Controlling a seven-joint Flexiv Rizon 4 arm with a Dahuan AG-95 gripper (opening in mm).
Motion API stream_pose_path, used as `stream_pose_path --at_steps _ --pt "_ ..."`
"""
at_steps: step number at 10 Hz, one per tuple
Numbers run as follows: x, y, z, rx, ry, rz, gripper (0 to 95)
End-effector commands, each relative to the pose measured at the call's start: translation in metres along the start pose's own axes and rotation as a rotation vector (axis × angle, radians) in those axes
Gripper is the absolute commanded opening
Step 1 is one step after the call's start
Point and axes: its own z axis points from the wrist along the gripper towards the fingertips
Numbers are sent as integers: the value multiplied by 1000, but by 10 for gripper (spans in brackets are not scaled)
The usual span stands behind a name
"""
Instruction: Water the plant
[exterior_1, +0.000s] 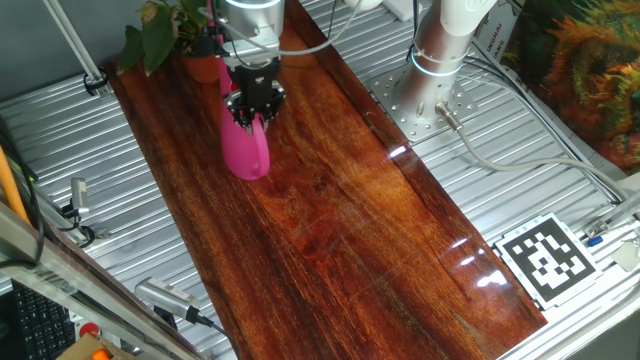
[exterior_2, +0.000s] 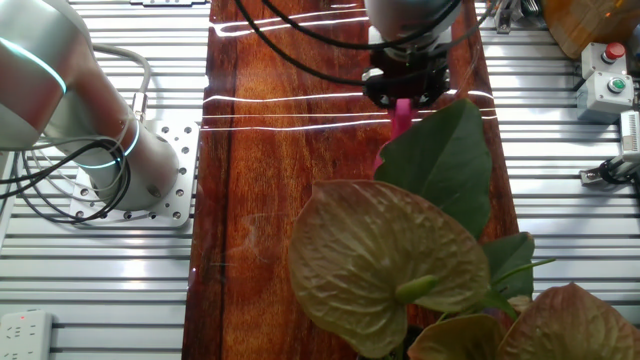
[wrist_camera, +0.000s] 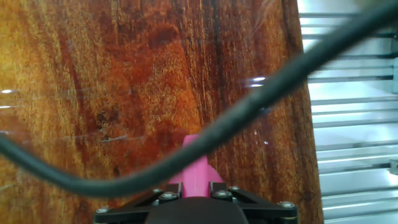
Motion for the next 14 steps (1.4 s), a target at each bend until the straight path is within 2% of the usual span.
stream_pose_path --at_steps 1,3,4,6,10,12,13,14 --pt "1 3 -2 -7 -28 24 0" --pt "1 3 -2 11 4 19 0" --pt "1 3 -2 12 5 14 0" --pt "0 2 -2 5 -6 29 0" --pt "-5 2 0 11 1 24 0" --pt "-5 1 -1 4 -27 45 0" --pt "-5 -1 -9 0 -38 39 0" --pt "-5 -4 -17 -4 -22 27 0"
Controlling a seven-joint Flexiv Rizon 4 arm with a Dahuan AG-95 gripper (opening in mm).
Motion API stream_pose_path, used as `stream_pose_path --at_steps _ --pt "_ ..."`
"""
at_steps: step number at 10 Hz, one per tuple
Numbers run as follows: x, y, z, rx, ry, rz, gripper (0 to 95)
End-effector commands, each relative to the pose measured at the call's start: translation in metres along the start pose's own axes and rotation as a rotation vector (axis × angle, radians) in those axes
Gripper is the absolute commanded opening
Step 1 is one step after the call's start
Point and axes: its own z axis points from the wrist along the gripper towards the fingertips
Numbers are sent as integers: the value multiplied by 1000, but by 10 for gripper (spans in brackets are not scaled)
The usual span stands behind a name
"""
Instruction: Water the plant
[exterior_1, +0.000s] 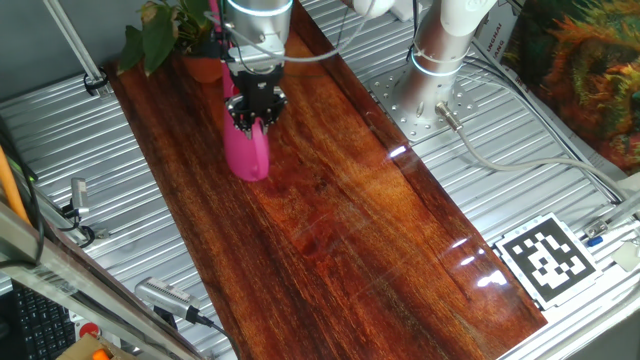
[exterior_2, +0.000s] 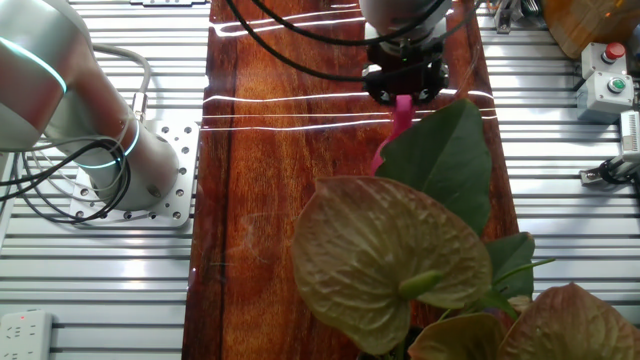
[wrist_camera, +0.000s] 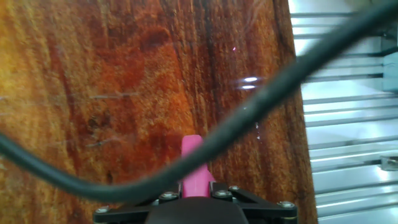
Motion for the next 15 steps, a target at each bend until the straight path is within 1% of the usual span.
stream_pose_path --at_steps 1,2,4,5,6,7,10,11,12,13,15 --pt "0 -3 -14 -7 -4 -8 0" --pt "0 -4 -17 -9 -8 -7 0" --pt "-1 -4 -18 -11 -20 -2 0" --pt "-1 -5 -21 -17 -30 0 0" --pt "-1 -7 -28 -22 -26 -5 0" --pt "-1 -7 -32 -22 -10 -12 0" --pt "-1 -7 -32 -24 -17 -10 0" --pt "-1 -8 -35 -20 -40 -9 0" --pt "-1 -8 -37 -20 -46 -8 0" --pt "-2 -10 -44 -29 -17 -22 0" --pt "-2 -10 -42 -25 -8 -25 0"
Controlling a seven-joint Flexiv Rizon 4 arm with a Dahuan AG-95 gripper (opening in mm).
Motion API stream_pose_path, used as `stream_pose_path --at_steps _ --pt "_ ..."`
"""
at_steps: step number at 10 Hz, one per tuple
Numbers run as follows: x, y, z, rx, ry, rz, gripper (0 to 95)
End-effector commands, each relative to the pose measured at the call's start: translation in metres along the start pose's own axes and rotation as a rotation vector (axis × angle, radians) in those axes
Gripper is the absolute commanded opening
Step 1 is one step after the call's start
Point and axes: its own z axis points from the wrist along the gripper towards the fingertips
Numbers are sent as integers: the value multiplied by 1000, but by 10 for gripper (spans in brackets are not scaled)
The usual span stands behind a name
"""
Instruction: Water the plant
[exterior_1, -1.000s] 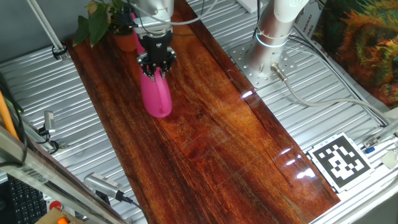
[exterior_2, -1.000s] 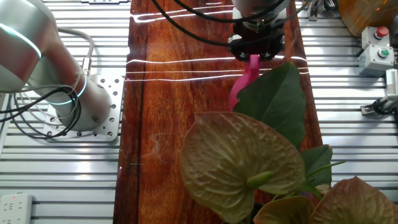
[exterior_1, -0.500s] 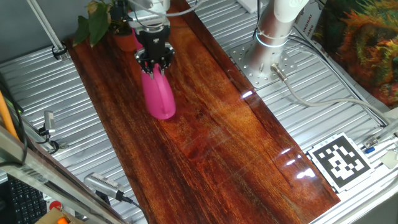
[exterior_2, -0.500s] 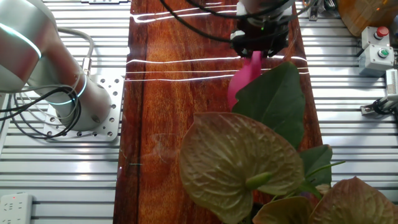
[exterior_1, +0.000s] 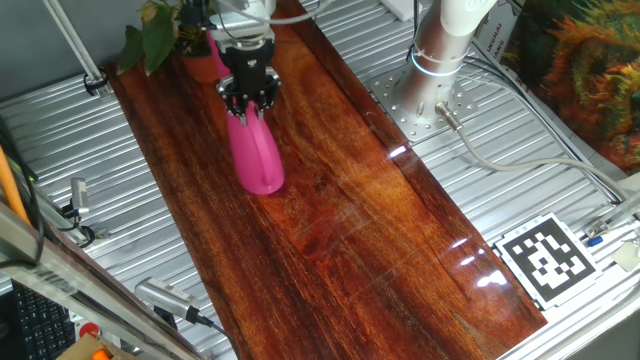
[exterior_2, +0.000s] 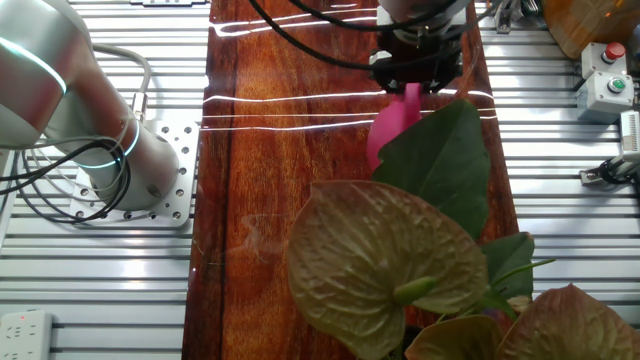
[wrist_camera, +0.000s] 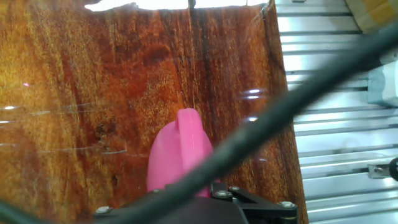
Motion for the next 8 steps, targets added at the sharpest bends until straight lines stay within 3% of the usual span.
stream_pose_path --at_steps 1,8 --pt "1 0 -1 -1 28 -5 0" --pt "0 -1 -6 1 35 -11 0"
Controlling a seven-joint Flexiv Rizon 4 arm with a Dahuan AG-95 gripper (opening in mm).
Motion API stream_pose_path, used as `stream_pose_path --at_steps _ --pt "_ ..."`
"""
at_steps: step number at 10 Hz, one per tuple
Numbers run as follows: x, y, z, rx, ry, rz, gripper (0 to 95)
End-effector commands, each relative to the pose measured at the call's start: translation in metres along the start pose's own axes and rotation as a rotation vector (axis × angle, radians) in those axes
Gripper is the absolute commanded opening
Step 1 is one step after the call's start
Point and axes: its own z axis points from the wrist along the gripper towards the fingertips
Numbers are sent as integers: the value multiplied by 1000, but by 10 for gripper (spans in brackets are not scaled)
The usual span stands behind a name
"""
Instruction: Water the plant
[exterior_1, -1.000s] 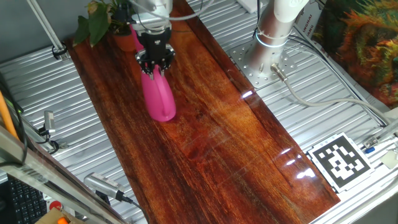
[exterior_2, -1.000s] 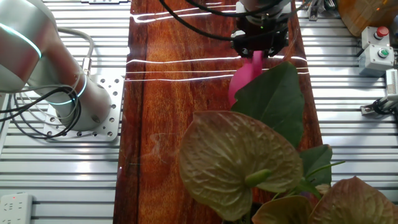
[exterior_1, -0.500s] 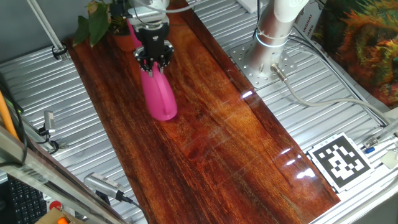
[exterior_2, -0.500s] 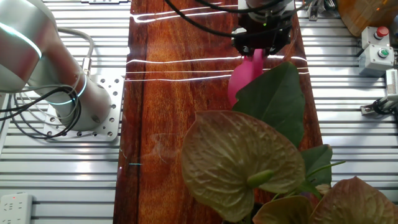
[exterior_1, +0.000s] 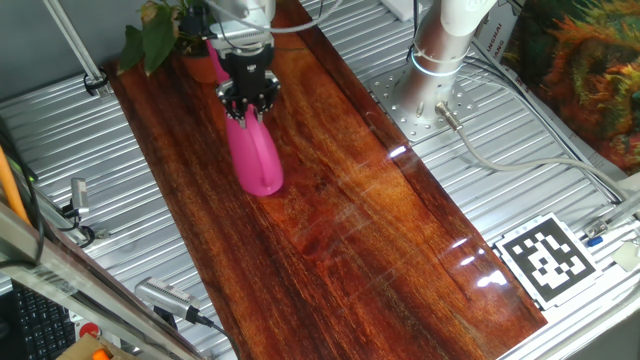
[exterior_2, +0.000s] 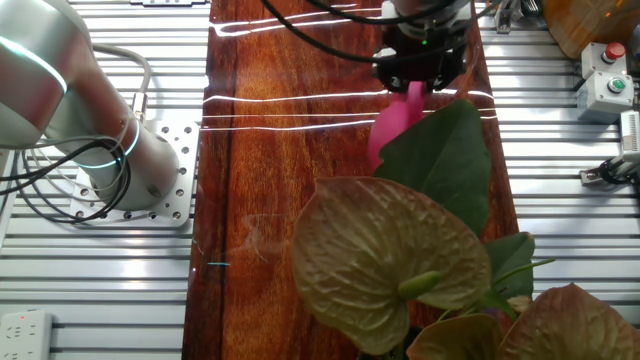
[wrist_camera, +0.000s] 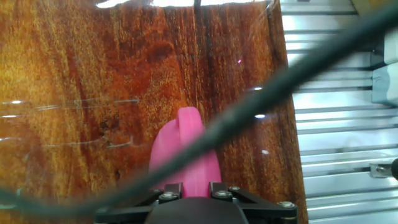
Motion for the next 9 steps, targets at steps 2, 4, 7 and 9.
stream_pose_path --at_steps 2,4,7,9 --pt "-1 0 -4 2 11 0 0" --pt "-1 0 -4 3 4 2 0" --pt "0 0 -5 3 -3 -1 0" --pt "-2 -2 -17 3 7 -13 0"
